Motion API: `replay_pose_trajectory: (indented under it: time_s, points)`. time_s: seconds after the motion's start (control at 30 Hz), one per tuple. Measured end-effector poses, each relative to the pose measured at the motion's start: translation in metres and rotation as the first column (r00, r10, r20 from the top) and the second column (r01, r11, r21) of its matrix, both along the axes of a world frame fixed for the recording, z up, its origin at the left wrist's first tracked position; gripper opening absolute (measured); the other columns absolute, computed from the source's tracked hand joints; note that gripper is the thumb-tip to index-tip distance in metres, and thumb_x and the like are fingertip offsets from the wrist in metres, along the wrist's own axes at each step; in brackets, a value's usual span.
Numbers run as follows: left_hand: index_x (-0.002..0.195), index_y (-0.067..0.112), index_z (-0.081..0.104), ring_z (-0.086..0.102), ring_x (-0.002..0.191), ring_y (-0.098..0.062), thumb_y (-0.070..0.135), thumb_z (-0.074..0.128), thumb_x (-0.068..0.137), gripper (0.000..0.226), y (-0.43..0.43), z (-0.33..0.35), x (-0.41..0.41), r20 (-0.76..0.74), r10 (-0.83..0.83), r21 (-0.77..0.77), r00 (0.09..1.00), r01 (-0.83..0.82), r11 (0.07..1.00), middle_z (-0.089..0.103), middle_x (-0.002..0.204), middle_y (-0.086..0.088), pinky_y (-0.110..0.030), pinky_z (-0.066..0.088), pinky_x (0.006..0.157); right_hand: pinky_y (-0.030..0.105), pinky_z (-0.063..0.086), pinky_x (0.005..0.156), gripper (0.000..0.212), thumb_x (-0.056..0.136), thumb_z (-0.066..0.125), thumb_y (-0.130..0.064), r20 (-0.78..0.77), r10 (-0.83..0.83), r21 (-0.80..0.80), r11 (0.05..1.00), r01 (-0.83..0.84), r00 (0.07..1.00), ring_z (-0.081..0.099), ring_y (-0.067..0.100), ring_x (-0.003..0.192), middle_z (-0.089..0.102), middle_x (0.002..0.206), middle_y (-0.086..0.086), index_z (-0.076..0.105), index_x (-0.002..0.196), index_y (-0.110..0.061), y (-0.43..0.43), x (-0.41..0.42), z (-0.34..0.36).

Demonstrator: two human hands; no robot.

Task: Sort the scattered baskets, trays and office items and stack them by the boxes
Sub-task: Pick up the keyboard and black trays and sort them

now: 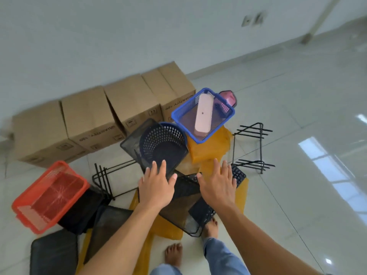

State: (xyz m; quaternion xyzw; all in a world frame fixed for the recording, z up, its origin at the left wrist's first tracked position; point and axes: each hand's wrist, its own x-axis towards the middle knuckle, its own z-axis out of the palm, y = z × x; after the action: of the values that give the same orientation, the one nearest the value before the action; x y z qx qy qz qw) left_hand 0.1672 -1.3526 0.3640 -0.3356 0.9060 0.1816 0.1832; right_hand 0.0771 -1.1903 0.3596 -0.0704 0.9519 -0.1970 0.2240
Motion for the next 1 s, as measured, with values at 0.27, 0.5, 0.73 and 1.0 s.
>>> replay_pose_trajectory:
  time_s: [0.27, 0.5, 0.73, 1.0]
  points:
    - [0.161, 0.03, 0.004, 0.007, 0.154, -0.03, 0.064, 0.023, 0.101, 0.071, 0.049, 0.072, 0.007, -0.087, -0.225, -0.013, 0.97, 0.225, 0.974, 0.004, 0.169, -0.004, -0.054, 0.016, 0.121, 0.054, 0.014, 0.124, 0.08, 0.096, 0.045, -0.064, -0.105, -0.239, -0.001, 0.971, 0.24, 0.965, 0.004, 0.027, 0.156, 0.006, 0.169, 0.006, 0.015, 0.159, -0.025, 0.072, 0.068, 0.07]
    - [0.161, 0.028, 0.009, 0.009, 0.154, -0.03, 0.063, 0.026, 0.101, 0.071, 0.165, 0.116, -0.021, -0.174, -0.554, -0.068, 0.814, 0.551, 0.831, 0.007, 0.169, -0.005, -0.055, 0.015, 0.121, 0.053, 0.015, 0.123, 0.08, 0.097, 0.045, -0.062, -0.107, -0.537, -0.051, 0.844, 0.534, 0.837, 0.002, 0.026, 0.156, 0.002, 0.17, 0.006, 0.012, 0.16, -0.024, 0.176, 0.11, 0.097]
    - [0.161, 0.028, 0.008, 0.007, 0.154, -0.03, 0.061, 0.025, 0.102, 0.07, 0.362, 0.131, 0.0, -0.195, -0.816, -0.088, 0.545, 0.818, 0.568, 0.008, 0.169, -0.005, -0.052, 0.013, 0.123, 0.052, 0.012, 0.123, 0.079, 0.099, 0.042, -0.06, -0.13, -0.803, -0.093, 0.593, 0.8, 0.581, -0.004, 0.023, 0.156, -0.002, 0.17, 0.005, 0.009, 0.161, -0.023, 0.345, 0.182, 0.11]
    - [0.161, 0.03, 0.005, 0.006, 0.155, -0.029, 0.061, 0.026, 0.102, 0.07, 0.606, 0.128, 0.111, -0.206, -0.956, -0.057, 0.209, 0.973, 0.225, 0.005, 0.169, -0.003, -0.051, 0.012, 0.123, 0.054, 0.011, 0.123, 0.081, 0.099, 0.041, -0.062, -0.144, -0.956, -0.088, 0.27, 0.959, 0.256, -0.005, 0.024, 0.156, -0.005, 0.17, 0.005, 0.009, 0.161, -0.022, 0.55, 0.328, 0.105]
